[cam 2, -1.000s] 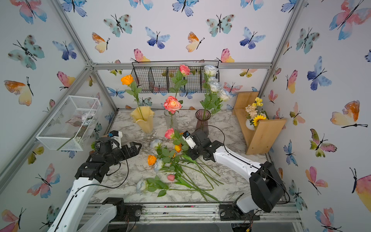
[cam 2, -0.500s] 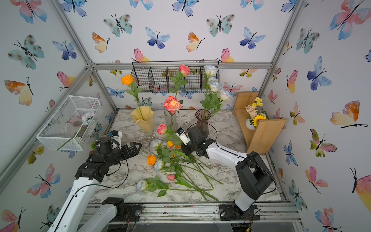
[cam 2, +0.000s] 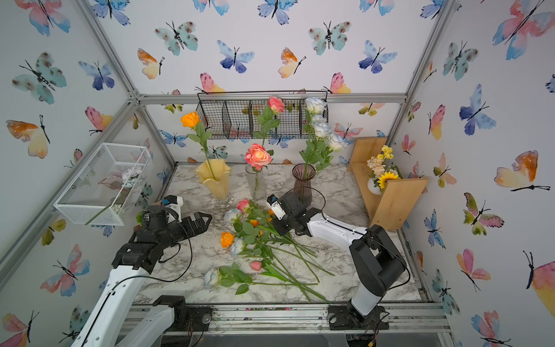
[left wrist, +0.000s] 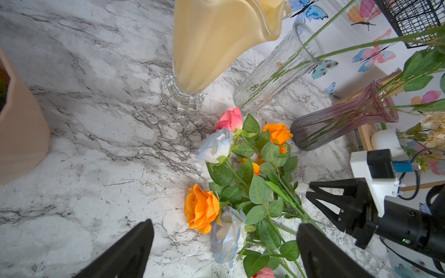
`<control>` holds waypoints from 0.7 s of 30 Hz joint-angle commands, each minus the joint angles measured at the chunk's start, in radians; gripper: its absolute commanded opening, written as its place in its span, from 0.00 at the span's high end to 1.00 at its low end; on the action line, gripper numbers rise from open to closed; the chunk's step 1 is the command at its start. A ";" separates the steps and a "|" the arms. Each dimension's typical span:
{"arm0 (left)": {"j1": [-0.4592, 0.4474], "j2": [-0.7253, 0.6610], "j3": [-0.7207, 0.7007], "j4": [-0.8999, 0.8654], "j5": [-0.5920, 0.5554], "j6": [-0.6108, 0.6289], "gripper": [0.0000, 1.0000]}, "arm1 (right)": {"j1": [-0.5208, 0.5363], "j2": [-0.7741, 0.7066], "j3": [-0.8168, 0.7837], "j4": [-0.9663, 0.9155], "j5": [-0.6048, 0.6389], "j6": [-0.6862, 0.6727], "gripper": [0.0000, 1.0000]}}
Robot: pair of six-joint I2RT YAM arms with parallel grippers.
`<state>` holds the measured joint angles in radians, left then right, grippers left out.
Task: Arrange the flowers in different vases according to their colors
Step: Adjust the flower at the center of the board, then pick up the flower at the center of the board.
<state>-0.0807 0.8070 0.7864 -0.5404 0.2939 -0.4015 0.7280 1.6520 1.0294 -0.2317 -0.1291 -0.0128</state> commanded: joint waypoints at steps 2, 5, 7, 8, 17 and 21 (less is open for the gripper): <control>0.000 -0.008 -0.015 0.010 0.024 0.000 0.01 | 0.005 0.014 -0.016 -0.036 0.005 -0.001 0.73; 0.000 -0.011 -0.015 0.010 0.024 0.002 0.01 | 0.005 0.054 0.000 -0.025 0.006 -0.010 0.75; -0.001 -0.015 -0.015 0.010 0.022 0.002 0.01 | 0.005 0.088 0.020 -0.026 0.011 -0.019 0.76; -0.001 -0.015 -0.015 0.010 0.022 0.001 0.01 | 0.004 0.105 0.032 -0.026 0.015 -0.023 0.77; -0.001 -0.010 -0.015 0.010 0.021 0.000 0.01 | 0.002 0.190 0.108 -0.027 0.037 -0.043 0.78; -0.002 -0.009 -0.015 0.010 0.021 0.000 0.01 | -0.001 0.208 0.119 -0.021 0.047 -0.044 0.79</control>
<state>-0.0807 0.8051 0.7864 -0.5377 0.2939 -0.4015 0.7280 1.8378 1.1244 -0.2516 -0.1108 -0.0463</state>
